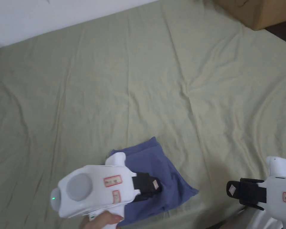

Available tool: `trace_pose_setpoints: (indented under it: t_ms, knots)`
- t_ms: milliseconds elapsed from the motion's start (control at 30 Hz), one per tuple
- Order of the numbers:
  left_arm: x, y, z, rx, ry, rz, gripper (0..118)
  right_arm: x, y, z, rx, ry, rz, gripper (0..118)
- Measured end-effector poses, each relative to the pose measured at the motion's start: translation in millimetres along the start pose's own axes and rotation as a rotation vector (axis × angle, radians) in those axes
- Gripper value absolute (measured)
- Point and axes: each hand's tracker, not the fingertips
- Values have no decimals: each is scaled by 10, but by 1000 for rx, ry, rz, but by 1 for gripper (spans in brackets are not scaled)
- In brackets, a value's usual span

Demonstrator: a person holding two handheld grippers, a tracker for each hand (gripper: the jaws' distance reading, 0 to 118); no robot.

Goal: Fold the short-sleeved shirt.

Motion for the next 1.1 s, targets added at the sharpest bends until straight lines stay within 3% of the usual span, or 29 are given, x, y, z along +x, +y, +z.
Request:
trace_pose_setpoints:
  t_ms: [200, 267, 367, 433, 533, 633, 833, 867, 900, 933, 967, 1000, 1067, 1100]
  knots:
    - [300, -13, -431, -101, -47, -91, 7, 107, -9, 83, 17, -23, -32, 0]
    - [348, -24, -560, -130, 7, -72, 7, 106, -7, 102, 17, -32, -36, 0]
    - [398, -76, -451, -105, 12, -108, 7, 77, -6, 163, 25, -29, -26, 0]
    - [392, -69, -230, -58, -65, -124, 7, 34, 9, 187, 33, -18, -11, 0]
    - [268, -46, 239, 44, -98, -106, 7, -126, 71, 136, 28, -7, 43, 0]
    - [-54, -74, 734, 155, -138, -38, 7, -432, 119, -1, -3, 45, 154, 0]
    - [-816, -312, 1399, 289, -56, 61, 10, -1168, 169, -560, -96, 94, 371, 0]
    - [-935, -342, 1439, 301, -37, 94, 19, -1276, 165, -660, -104, 70, 421, 0]
    - [-1051, -386, 1475, 317, -30, 122, 37, -1368, 158, -771, -110, 43, 476, 0]
    - [-1161, -418, 1499, 323, -39, 127, 78, -1433, 156, -873, -122, 10, 513, 0]
    - [-1273, -439, 1511, 332, -45, 156, 107, -1478, 156, -964, -141, -28, 523, 0]
    - [-1375, -449, 1487, 334, -61, 189, 107, -1485, 162, -1039, -149, -27, 513, 0]
    - [-1580, -445, 1409, 323, -105, 244, 118, -1442, 193, -1147, -172, -34, 499, 0]
    - [-1673, -453, 1402, 362, -144, 264, 115, -1419, 204, -1160, -169, -37, 504, 0]
